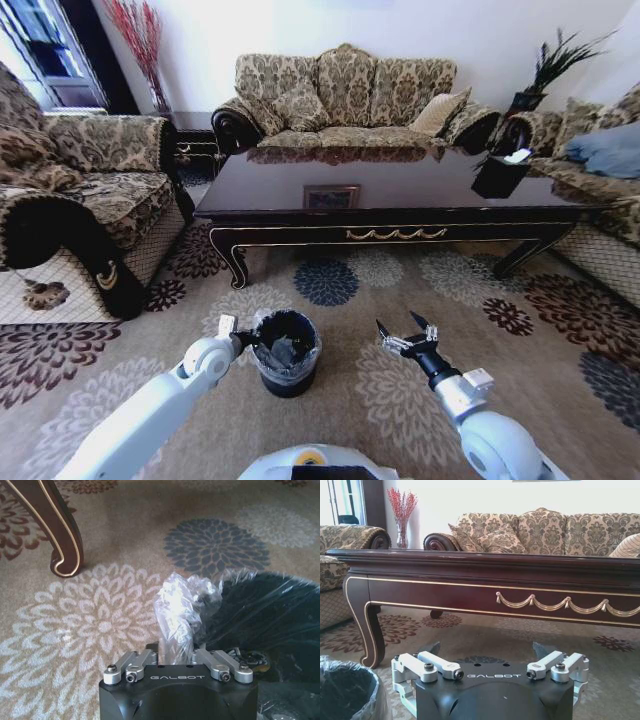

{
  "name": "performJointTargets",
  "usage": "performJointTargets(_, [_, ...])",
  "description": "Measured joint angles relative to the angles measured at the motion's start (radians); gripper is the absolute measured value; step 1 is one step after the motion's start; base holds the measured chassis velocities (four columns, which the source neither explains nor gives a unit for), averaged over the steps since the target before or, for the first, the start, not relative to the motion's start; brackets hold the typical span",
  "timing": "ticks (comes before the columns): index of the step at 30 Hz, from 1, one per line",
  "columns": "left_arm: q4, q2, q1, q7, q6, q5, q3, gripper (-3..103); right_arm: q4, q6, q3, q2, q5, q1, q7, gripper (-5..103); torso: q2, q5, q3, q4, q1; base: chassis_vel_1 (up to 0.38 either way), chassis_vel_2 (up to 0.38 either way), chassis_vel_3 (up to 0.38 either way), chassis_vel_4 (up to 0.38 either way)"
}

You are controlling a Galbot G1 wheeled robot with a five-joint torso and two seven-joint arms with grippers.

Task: Move to the front of the table and pick up the trash from the floor, then place it into the trash bin.

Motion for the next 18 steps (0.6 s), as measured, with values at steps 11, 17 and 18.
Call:
performJointTargets(11, [-0.17,0.051,0.185,0.091,-0.141,0.163,-0.171,69,0.007,0.056,0.021,0.028,-0.005,0.021,-0.012,100,0.0,0.0,0.0,0.0004,0.0,0.0,0.0,0.0,0.0])
performJointTargets(17, [-0.278,0.01,0.364,0.131,-0.377,0.37,-0.311,90,-0.025,0.126,0.035,0.097,-0.058,0.024,-0.043,100,0.0,0.0003,0.0,0.0001,0.0,0.0,0.0,0.0,0.0])
performJointTargets(18, [-0.278,0.01,0.364,0.131,-0.377,0.37,-0.311,90,-0.025,0.126,0.035,0.097,-0.058,0.024,-0.043,100,0.0,0.0003,0.0,0.0001,0.0,0.0,0.0,0.0,0.0])
